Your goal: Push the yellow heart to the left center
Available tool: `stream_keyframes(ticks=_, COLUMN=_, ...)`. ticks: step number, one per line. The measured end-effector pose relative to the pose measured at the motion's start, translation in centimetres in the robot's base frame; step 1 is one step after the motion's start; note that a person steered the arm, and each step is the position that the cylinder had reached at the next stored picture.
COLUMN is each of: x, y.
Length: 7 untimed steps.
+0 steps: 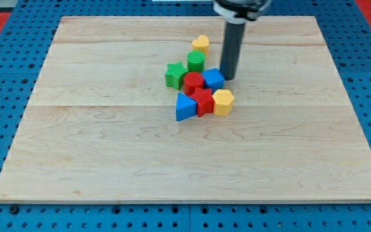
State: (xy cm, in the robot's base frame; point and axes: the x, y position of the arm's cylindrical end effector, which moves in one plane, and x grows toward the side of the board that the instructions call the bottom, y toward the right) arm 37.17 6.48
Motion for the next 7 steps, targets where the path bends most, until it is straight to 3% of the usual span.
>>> stream_keyframes(ticks=1, x=-4.8, y=0.8)
stream_keyframes(ticks=3, x=-5.8, y=-1.8)
stream_keyframes(ticks=5, x=-10.5, y=-3.5)
stream_keyframes(ticks=7, x=-11.6, y=-21.1)
